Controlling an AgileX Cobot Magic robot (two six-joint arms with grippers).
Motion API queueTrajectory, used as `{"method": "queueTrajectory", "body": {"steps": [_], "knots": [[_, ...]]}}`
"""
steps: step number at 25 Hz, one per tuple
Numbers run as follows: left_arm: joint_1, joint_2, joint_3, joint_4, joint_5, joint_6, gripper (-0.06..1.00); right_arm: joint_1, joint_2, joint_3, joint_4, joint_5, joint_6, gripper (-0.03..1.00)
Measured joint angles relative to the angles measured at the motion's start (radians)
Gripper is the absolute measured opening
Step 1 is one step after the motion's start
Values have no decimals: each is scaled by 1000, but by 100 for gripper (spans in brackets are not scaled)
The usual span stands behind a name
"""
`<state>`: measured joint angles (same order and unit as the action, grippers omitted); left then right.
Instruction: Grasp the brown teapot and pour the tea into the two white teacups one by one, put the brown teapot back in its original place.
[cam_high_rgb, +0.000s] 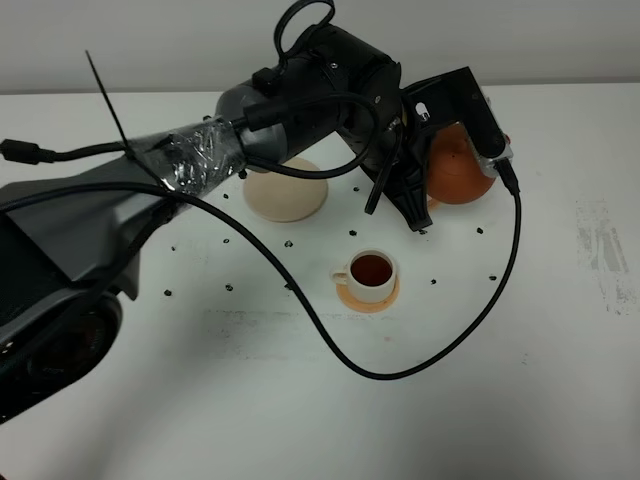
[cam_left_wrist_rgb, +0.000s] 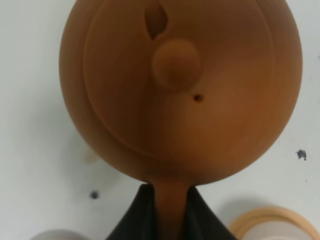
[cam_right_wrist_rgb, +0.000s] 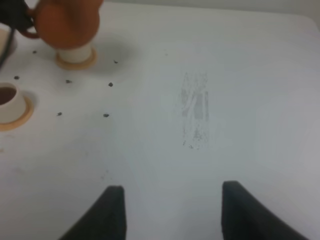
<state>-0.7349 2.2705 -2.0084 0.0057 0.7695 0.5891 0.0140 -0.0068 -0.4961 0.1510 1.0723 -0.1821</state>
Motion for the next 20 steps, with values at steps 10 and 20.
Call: {"method": "queueTrajectory", "body": {"steps": [10,20], "knots": [[157,-206,286,15,-37,-101,12,0,0,0,0,0,0,45],[317,-238,406,15,-33,-173,12,0,0,0,0,0,0,45]]}}
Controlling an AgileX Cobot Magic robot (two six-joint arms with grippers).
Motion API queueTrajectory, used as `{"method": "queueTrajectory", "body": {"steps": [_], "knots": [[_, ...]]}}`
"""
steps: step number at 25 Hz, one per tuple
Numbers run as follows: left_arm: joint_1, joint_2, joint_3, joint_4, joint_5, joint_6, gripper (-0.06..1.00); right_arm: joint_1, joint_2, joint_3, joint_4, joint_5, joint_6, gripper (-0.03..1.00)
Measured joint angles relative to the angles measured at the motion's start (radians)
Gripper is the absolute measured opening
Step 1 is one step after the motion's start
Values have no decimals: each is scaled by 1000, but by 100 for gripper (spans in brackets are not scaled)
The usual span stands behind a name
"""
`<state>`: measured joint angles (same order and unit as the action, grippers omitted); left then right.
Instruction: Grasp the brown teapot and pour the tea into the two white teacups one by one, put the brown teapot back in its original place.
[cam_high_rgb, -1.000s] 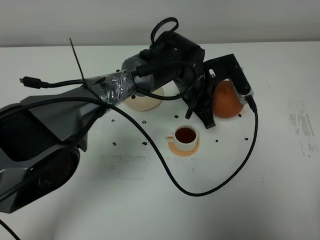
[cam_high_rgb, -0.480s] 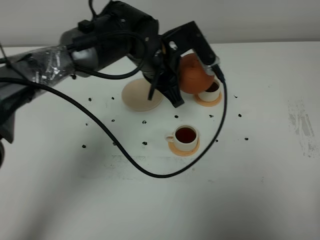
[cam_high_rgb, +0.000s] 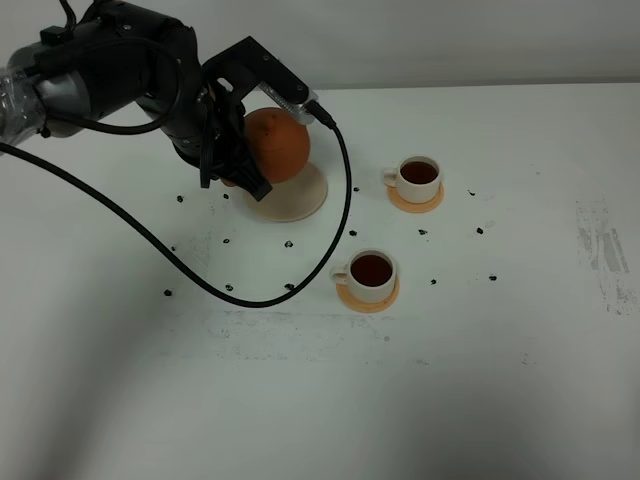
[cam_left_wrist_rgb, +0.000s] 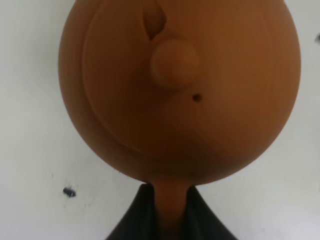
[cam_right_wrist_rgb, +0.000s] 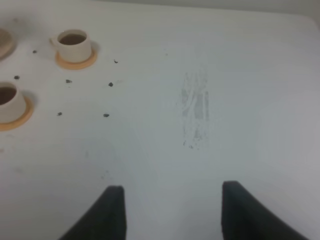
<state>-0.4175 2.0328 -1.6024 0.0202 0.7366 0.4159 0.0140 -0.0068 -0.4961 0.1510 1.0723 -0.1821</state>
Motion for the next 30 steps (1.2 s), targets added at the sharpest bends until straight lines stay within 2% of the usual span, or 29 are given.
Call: {"method": "queueTrajectory", "body": {"steps": [10,19,30], "knots": [[8,54,35,-6,-48,-3,12,0,0,0,0,0,0,45],[8,105,35,-29,-148,-7,12,0,0,0,0,0,0,45],[9,128,35,-49,-148,-8,12,0,0,0,0,0,0,45]]}}
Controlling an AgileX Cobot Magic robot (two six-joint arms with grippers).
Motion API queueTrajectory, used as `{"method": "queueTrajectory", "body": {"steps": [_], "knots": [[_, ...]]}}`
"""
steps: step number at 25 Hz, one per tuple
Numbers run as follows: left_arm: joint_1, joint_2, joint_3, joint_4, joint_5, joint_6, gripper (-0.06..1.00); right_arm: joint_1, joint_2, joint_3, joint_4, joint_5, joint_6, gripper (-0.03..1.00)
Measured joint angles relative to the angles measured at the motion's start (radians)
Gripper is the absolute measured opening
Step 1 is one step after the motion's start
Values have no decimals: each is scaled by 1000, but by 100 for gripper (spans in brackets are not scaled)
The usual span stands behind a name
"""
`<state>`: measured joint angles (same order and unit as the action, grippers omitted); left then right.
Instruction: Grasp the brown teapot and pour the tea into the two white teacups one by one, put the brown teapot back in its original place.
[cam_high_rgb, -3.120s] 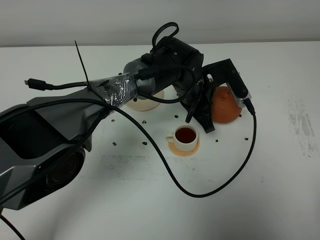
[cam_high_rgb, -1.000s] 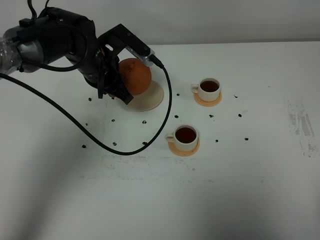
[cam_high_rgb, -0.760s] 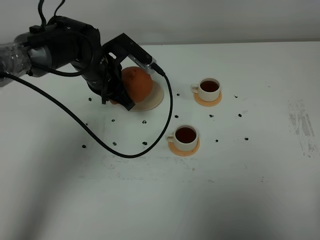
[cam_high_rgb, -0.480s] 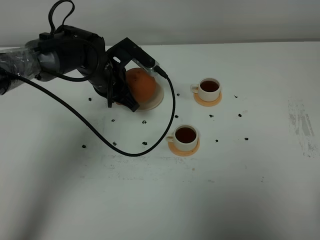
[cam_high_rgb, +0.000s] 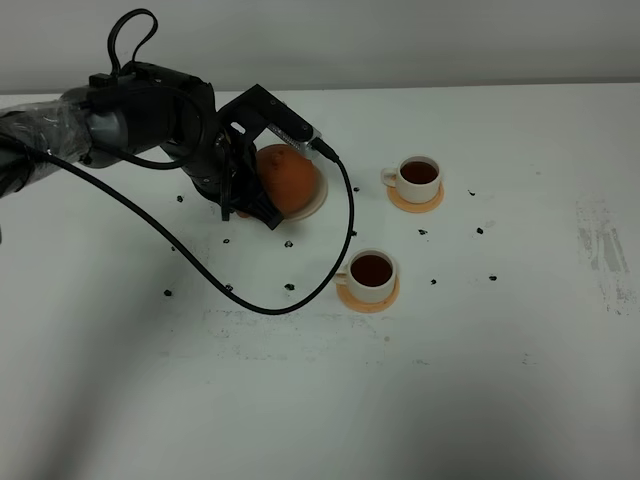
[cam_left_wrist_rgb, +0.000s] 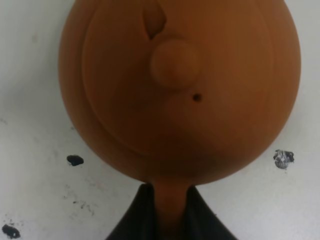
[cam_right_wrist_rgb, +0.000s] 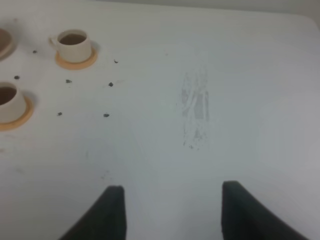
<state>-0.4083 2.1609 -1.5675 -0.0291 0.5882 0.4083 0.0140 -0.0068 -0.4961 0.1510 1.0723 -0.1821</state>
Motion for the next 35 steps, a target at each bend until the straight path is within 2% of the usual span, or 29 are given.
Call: {"method": "queueTrajectory", "body": {"steps": [10,20,23,27,31,35], "knots": [[19,0,0,-3,17,0,14,0,0,0,0,0,0,45],[20,0,0,-2,-4,0,32,0,0,0,0,0,0,45],[19,-14,0,2,3,0,35,0,0,0,0,0,0,45],[10,-107,31,16,6,0,35,0,0,0,0,0,0,45],[4,-273,157,15,-32,0,36,0,0,0,0,0,0,45],[28,-464,259,16,31,-15,36,0,0,0,0,0,0,45]]}}
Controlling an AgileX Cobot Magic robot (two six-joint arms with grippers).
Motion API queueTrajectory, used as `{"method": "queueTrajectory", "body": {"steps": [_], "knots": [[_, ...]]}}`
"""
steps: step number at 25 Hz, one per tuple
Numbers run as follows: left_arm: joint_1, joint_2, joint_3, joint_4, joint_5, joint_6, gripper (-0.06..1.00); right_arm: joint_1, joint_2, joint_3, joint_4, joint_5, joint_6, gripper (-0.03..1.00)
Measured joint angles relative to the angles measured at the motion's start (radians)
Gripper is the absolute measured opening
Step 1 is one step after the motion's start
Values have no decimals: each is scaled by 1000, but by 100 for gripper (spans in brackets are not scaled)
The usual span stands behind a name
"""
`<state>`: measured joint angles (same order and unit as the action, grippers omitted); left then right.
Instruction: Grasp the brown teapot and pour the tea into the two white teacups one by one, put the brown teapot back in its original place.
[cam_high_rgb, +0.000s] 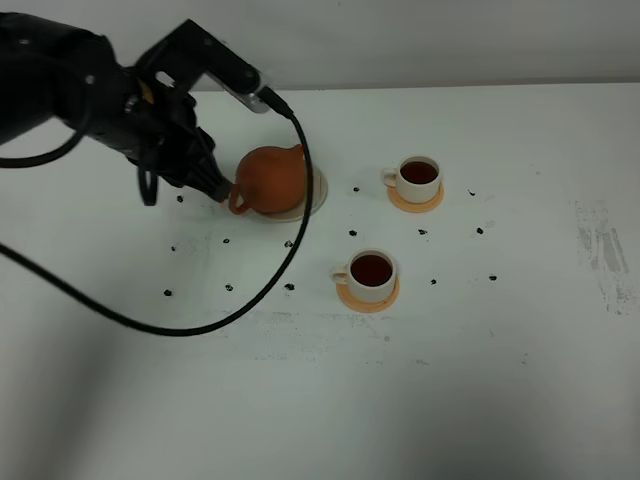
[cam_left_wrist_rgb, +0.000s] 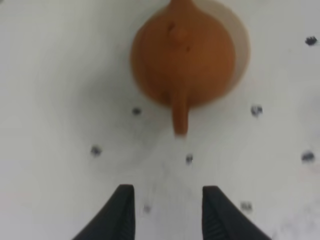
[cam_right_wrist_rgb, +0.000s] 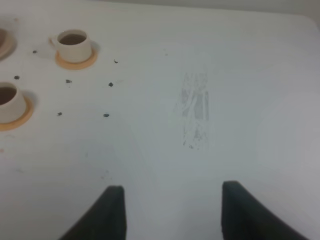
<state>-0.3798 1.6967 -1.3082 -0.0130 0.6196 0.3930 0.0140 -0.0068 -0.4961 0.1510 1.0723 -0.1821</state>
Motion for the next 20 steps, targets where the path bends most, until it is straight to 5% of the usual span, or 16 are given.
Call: {"method": "queueTrajectory", "body": {"steps": [9,15,20], "knots": [[12,-324,15,2,255,-76,36,0,0,0,0,0,0,45],[12,-438,15,76,511,-454,36,0,0,0,0,0,0,45],[21,-542,24,132,575,-529,36,0,0,0,0,0,0,45]]}}
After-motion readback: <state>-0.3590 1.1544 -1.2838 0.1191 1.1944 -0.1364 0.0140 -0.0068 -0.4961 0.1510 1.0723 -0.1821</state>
